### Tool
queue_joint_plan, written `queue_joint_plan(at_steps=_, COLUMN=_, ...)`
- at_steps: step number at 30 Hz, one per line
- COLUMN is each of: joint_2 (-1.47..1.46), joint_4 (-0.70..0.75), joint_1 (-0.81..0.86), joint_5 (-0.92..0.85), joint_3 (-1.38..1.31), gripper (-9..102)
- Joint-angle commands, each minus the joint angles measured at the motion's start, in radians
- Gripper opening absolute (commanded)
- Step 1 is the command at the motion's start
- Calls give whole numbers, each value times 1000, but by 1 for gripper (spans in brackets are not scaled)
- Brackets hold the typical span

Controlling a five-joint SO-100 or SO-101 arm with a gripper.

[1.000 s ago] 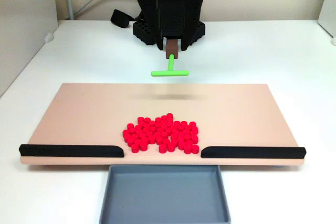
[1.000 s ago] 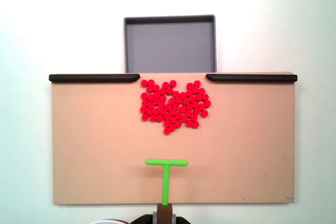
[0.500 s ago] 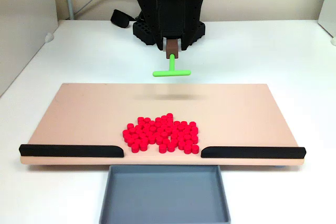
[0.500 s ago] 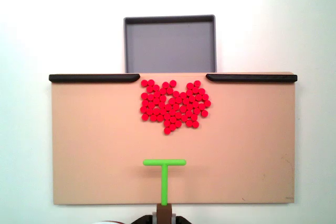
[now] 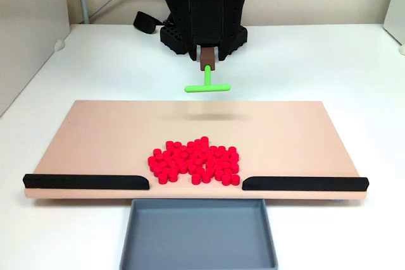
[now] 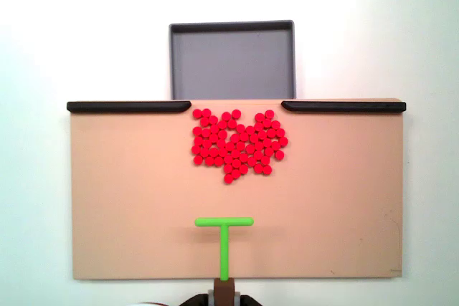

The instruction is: Gather the bottom side granules

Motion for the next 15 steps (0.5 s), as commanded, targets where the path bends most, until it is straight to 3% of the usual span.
queue_joint_plan(at_steps=1, joint_2=26, joint_4=-5, joint_1=6, joint_5=-5, joint_3=-18, gripper=0)
queue_joint_plan(at_steps=15, joint_2=31, joint_4=-5, joint_1=43, joint_5=-52, joint_3=-3, gripper=0)
